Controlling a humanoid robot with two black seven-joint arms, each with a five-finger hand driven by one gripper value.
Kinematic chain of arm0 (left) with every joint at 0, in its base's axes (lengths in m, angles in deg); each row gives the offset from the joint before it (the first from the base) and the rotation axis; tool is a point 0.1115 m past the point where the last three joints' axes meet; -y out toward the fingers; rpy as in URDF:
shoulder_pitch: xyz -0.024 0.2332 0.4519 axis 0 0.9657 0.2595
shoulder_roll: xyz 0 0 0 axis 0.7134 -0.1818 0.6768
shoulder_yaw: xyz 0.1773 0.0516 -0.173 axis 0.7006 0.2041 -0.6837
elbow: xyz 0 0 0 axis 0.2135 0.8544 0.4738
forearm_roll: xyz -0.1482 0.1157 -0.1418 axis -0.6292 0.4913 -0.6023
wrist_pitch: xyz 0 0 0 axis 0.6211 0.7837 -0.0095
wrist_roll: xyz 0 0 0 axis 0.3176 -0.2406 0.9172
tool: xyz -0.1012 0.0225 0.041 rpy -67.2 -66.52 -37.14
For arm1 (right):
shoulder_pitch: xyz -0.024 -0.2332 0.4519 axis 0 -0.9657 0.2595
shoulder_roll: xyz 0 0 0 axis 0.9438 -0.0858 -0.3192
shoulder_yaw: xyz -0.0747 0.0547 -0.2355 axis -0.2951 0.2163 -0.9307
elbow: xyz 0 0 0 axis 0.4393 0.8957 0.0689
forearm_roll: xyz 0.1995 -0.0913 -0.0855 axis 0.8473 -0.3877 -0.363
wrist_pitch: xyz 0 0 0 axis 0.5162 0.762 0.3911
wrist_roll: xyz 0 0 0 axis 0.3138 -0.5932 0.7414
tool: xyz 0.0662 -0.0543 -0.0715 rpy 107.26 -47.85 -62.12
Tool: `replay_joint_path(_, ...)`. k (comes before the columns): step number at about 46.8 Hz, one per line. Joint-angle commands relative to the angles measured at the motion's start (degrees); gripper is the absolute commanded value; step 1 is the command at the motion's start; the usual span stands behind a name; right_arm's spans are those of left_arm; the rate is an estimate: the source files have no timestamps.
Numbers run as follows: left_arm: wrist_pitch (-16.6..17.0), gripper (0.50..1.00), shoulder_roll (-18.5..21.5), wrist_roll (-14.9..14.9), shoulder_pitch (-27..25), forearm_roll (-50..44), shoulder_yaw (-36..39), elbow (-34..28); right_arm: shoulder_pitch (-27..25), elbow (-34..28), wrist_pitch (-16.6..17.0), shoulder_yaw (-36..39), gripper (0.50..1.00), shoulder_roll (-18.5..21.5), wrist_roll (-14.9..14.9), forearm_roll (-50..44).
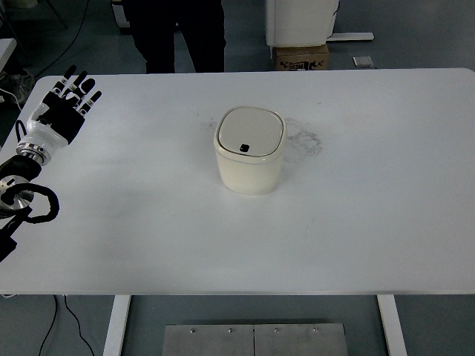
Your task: Open trash bin
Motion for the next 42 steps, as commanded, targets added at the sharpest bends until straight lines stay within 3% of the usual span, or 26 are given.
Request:
replay_joint_path(1, 1.48, 1.000, 0.33, 0.05, -1.67, 0.02, 2.56, -0.03, -0.01, 0.00, 0.01, 0.00, 0.991, 0.00, 0.00, -0.04)
replay_joint_path(20, 5.61, 1.000, 4.28, 0.13, -11.68, 0.02, 18.73, -5.57, -0.01, 0.00, 0.01, 0.00, 0.991, 0.00, 0.00, -0.04)
replay_joint_path(33, 5.70, 1.000, 5.34, 0.31, -23.46, 0.20, 38.33, -11.98, -0.01, 0.00, 0.01, 0.00, 0.991, 0.00, 0.00, -0.04)
replay_joint_path(42, 5.26, 1.000, 6.30, 0.40, -30.41, 4.76, 46.25, -18.13, -0.01, 0.00, 0.01, 0.00, 0.991, 0.00, 0.00, 0.05)
